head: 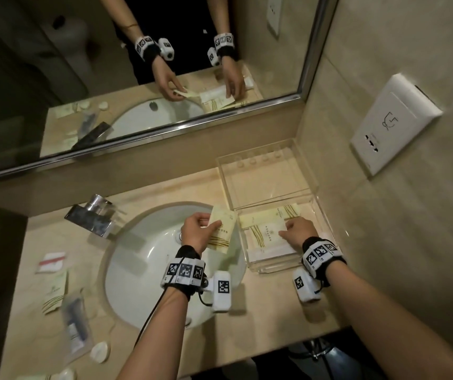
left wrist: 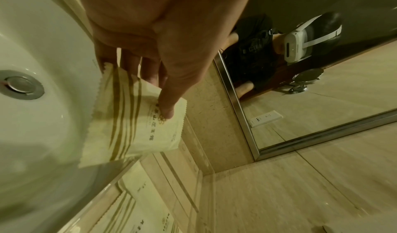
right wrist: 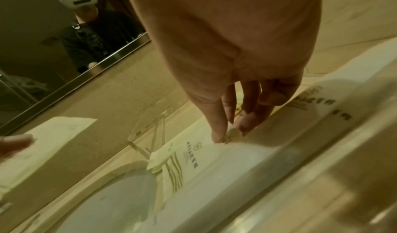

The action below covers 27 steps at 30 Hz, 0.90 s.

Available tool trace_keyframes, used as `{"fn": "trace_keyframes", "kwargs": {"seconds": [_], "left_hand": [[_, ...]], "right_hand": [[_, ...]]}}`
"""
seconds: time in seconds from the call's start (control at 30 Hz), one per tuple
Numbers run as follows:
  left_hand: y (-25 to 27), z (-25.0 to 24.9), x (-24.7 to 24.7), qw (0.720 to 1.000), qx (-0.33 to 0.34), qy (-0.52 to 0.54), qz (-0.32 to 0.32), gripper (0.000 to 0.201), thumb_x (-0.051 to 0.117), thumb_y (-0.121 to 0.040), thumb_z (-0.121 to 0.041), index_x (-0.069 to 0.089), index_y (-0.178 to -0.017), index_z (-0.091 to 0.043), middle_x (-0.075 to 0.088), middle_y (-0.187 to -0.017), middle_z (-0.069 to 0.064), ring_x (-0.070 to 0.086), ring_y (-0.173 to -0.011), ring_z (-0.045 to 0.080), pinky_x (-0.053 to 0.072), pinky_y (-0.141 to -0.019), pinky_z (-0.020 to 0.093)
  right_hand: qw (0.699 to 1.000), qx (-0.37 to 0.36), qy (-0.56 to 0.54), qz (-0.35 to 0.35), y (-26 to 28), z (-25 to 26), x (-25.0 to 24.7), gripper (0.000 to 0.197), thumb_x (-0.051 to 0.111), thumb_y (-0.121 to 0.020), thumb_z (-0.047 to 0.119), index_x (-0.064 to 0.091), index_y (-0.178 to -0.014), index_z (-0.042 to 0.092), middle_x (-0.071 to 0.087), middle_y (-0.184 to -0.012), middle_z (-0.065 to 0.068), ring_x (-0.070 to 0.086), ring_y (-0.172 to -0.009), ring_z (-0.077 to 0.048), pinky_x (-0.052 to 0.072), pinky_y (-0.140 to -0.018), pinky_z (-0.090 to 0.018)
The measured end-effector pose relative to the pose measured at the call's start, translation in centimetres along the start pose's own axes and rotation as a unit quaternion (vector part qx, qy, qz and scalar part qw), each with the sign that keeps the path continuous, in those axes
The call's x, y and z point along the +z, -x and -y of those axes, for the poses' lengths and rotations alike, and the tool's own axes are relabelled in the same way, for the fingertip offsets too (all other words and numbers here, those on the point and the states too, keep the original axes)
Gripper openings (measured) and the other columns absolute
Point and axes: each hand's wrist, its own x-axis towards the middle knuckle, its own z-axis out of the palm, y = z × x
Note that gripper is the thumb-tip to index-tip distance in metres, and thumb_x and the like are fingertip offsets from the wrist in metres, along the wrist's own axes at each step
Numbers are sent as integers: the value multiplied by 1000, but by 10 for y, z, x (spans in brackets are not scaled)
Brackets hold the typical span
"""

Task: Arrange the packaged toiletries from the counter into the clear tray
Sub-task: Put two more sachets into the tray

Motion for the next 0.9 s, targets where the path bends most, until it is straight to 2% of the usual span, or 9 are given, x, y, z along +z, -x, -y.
{"fn": "trace_keyframes", "kwargs": {"seconds": [0.13, 0.33, 0.43, 0.5, 0.6, 0.67, 0.73, 0.8, 0.9], "left_hand": [[-2, 1, 2, 1000, 0, 1, 3, 28, 77, -77, -15, 65, -100, -5, 68, -89, 9, 65, -82, 24, 56, -80, 37], [-5, 2, 6, 1000, -7, -7, 25, 22, 68, -83, -9, 68, -105, -5, 72, -94, 13, 68, -92, 29, 55, -89, 45], [-5, -1, 9, 999, 1, -12, 39, 23, 64, -85, -5, 68, -108, -5, 69, -90, 9, 66, -90, 26, 53, -92, 41], [-3, -6, 13, 999, 19, -9, 46, 26, 65, -84, -4, 68, -110, -3, 65, -86, 6, 62, -86, 22, 53, -90, 38], [-1, -14, 24, 996, 44, -13, 70, 24, 68, -82, -4, 71, -106, -5, 65, -85, 5, 61, -84, 21, 53, -90, 38], [1, -21, 34, 993, 66, -22, 95, 22, 69, -81, -4, 72, -102, -8, 68, -86, 7, 63, -83, 21, 55, -88, 39], [3, -27, 44, 989, 85, -30, 119, 21, 71, -79, -4, 73, -99, -9, 70, -85, 8, 65, -82, 21, 56, -86, 39], [5, -28, 51, 987, 92, -29, 132, 20, 72, -78, -2, 72, -97, -9, 69, -82, 8, 64, -80, 20, 57, -83, 37], [8, -23, 55, 990, 93, -49, 95, 17, 69, -81, -3, 69, -98, -9, 66, -86, 3, 61, -78, 17, 52, -70, 19]], "right_hand": [[1000, 4, -5, -9, 2, 5, 2, 28, 77, -80, 22, 64, -101, 10, 60, -99, -2, 60, -103, -25, 46, -86, -29], [999, 11, 28, -16, 4, 6, 11, 32, 76, -78, 33, 63, -101, 15, 67, -108, -5, 62, -102, -26, 47, -89, -32], [996, -10, 75, -50, 5, 6, 7, 36, 74, -79, 40, 62, -100, 14, 68, -104, -4, 63, -99, -26, 47, -87, -34], [996, -51, -14, -75, 2, 9, 3, 29, 73, -81, 39, 62, -95, 16, 69, -99, -2, 65, -91, -24, 52, -81, -36], [968, -140, -205, -19, 10, 24, -11, 28, 69, -85, 42, 68, -100, 18, 71, -97, 1, 68, -84, -17, 52, -70, -25], [953, -189, -231, 57, 20, 36, -20, 31, 68, -86, 41, 69, -108, 19, 72, -99, 2, 68, -85, -12, 48, -65, -15], [953, -213, -199, 78, 22, 40, -22, 31, 72, -85, 37, 69, -110, 18, 71, -102, 2, 66, -90, -12, 47, -68, -14], [963, -210, -162, 43, 17, 32, -21, 34, 74, -83, 31, 68, -113, 15, 68, -105, 2, 63, -95, -14, 44, -72, -15], [981, -126, -148, -9, 12, 14, -23, 43, 72, -85, 27, 62, -123, 10, 61, -107, -1, 57, -98, -14, 41, -75, -16]]}}
